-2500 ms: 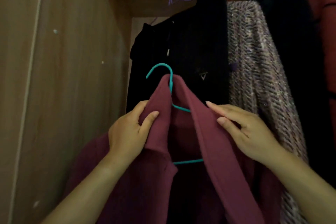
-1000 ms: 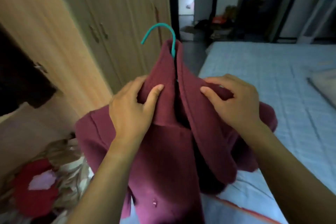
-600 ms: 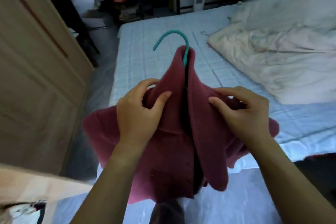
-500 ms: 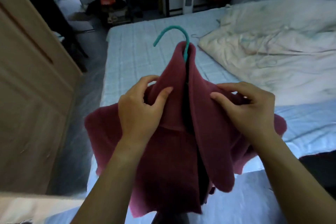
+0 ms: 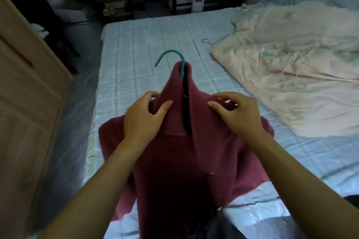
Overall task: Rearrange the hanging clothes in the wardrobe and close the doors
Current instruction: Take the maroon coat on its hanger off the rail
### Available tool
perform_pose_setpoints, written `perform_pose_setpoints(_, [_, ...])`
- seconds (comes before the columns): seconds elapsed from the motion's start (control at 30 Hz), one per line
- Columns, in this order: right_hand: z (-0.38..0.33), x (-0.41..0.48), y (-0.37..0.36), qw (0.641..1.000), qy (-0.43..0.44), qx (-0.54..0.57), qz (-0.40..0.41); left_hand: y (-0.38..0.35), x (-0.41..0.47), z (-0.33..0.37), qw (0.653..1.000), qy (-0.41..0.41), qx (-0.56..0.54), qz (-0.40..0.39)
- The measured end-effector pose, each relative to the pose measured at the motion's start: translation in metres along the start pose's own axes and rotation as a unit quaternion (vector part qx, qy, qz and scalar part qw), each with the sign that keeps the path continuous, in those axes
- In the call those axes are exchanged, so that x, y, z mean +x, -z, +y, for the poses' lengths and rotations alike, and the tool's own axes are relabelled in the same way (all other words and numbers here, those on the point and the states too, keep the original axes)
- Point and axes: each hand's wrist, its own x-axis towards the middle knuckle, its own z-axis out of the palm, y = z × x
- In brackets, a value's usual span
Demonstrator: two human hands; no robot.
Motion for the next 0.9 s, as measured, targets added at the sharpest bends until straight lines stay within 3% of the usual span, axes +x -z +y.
perform_pose_setpoints(0.23, [0.050, 0.044, -0.058, 0.985, 0.015, 0.032, -0.166, -0.025, 0.023, -0.047, 0.994, 0.090, 0.068, -0.006])
perform_pose_setpoints(0.63, [0.108, 0.135, -0.176, 0.961, 0.030, 0.092, -0.260, -0.069, 0.115, -0.118, 0.968, 0.165, 0.187, 0.020])
perform_pose_setpoints(0.73, [0.126, 0.151, -0.213, 0.951, 0.026, 0.036, -0.307, -0.070, 0.139, -0.150, 0.944, 0.230, 0.233, -0.036])
perform_pose_setpoints(0.83, [0.144, 0.144, -0.224, 0.919, 0.014, -0.042, -0.391, -0.086, 0.125, -0.155, 0.907, 0.292, 0.284, -0.103])
perform_pose_setpoints(0.9, [0.149, 0.123, -0.216, 0.906, 0.032, -0.078, -0.414, -0.099, 0.090, -0.145, 0.911, 0.294, 0.270, -0.103])
